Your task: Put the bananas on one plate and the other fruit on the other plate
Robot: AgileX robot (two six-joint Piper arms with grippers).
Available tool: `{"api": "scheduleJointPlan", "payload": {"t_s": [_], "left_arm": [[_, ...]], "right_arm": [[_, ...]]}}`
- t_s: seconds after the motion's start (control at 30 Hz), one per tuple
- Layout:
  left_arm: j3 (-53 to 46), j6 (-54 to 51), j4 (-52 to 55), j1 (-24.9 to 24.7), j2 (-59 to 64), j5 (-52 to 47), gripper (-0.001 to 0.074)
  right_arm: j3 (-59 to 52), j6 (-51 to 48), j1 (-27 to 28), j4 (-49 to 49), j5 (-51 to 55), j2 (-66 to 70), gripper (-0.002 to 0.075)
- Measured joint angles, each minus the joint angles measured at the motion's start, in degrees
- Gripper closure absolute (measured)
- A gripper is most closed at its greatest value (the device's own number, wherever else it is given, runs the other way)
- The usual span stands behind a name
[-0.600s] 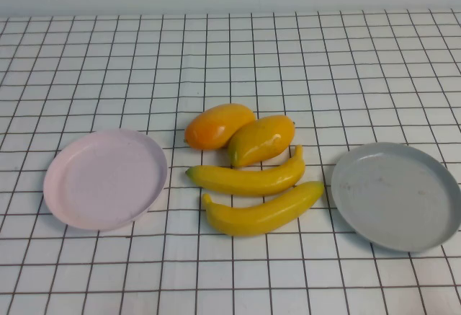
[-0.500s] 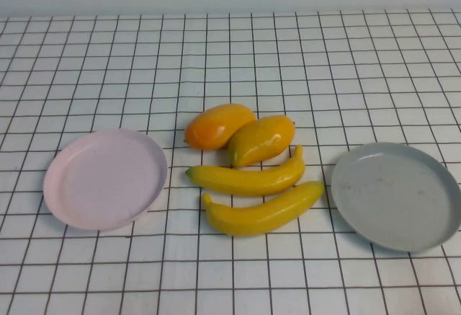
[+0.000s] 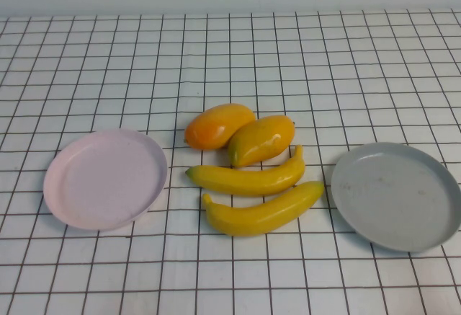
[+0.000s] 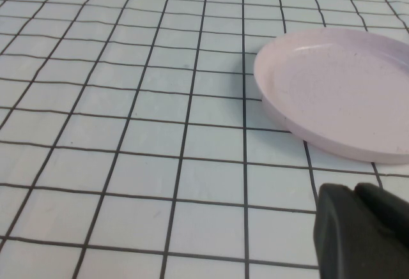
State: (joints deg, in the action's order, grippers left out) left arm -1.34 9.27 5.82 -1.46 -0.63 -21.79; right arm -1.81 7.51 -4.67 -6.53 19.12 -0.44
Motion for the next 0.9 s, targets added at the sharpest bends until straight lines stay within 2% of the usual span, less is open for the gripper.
{"api": "scheduleJointPlan", "payload": {"t_s": [0.9], "left_arm": [[0.0,0.0,0.0,-0.6,0.0,0.0,0.0737]], "right_arm": [[0.0,0.0,0.0,0.0,0.0,0.0,0.0741]]}}
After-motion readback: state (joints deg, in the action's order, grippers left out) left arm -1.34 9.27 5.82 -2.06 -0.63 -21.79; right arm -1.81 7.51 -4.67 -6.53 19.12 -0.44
